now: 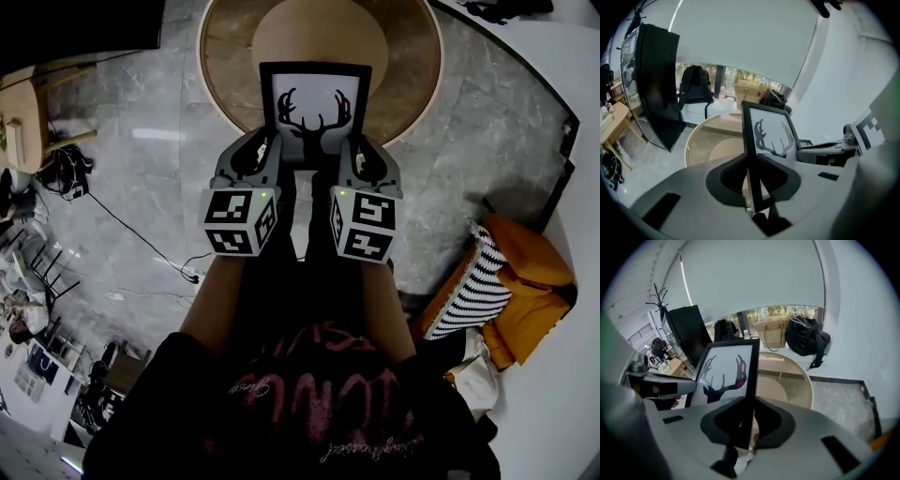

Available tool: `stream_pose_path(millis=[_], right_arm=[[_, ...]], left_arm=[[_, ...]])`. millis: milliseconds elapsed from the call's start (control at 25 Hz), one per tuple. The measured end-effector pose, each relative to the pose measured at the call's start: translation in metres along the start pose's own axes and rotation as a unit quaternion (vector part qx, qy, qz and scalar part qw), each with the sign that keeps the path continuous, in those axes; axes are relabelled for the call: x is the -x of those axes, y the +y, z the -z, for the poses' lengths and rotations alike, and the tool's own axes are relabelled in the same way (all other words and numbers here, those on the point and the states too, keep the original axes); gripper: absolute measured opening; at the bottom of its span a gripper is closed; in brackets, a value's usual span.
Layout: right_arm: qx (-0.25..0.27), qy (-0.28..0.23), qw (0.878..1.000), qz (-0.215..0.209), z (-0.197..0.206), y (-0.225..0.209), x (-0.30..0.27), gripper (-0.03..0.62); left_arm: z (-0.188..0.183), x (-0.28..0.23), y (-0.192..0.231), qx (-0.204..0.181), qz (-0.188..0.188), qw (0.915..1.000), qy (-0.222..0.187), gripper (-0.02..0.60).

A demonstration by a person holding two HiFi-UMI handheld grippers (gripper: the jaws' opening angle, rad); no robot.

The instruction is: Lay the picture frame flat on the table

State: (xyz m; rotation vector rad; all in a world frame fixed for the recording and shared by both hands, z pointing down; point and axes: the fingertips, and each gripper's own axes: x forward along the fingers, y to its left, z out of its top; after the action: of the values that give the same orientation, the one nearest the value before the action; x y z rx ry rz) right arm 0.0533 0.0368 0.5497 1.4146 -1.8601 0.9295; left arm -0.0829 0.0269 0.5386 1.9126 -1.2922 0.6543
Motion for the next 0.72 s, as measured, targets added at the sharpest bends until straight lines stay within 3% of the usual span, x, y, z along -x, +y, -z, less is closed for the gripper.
stream_pose_path(millis=[720], right_arm=[[-0.006, 0.049, 0.999, -0.007, 0.054, -0.001, -0.035, 0.08]], left_arm=[[0.057, -0.029, 0.015, 0.022, -0.005, 0.9987, 0.045, 0.072]])
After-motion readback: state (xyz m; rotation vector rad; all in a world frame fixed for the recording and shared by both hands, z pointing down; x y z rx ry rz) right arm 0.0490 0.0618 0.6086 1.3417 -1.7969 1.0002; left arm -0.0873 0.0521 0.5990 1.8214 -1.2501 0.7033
